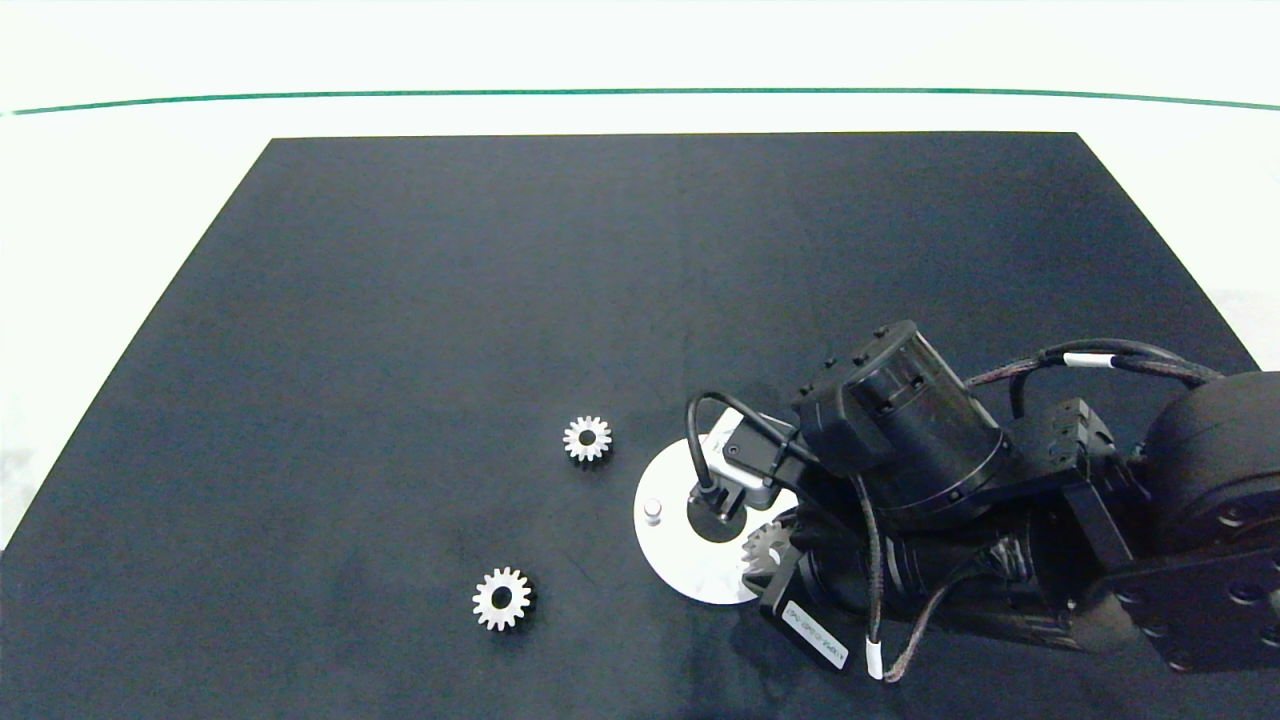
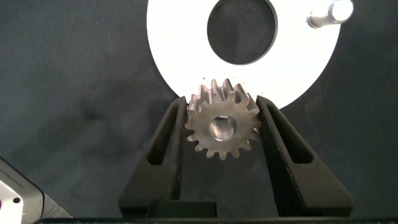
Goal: Install three planetary gears onto the carrier pins
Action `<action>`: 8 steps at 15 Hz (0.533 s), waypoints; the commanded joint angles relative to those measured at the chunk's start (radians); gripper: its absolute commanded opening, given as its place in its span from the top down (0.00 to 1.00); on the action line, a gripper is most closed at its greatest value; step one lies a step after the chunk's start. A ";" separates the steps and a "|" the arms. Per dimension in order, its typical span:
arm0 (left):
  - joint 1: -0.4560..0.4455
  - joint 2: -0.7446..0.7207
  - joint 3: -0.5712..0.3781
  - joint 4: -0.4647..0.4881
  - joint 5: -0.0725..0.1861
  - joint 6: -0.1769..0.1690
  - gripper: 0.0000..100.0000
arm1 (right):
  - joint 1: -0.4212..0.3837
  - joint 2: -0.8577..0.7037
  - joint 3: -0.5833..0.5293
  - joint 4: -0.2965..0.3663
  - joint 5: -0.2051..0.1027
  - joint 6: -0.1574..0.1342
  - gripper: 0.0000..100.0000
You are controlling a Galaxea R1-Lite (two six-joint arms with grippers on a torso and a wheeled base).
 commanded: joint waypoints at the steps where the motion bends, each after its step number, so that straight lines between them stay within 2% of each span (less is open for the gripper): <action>1: 0.000 -0.002 -0.002 0.003 0.001 0.000 0.00 | 0.000 0.010 0.001 0.003 -0.001 -0.001 0.90; 8: -0.001 -0.008 -0.009 0.001 0.001 0.000 0.00 | 0.002 0.022 -0.005 0.003 -0.001 -0.001 0.90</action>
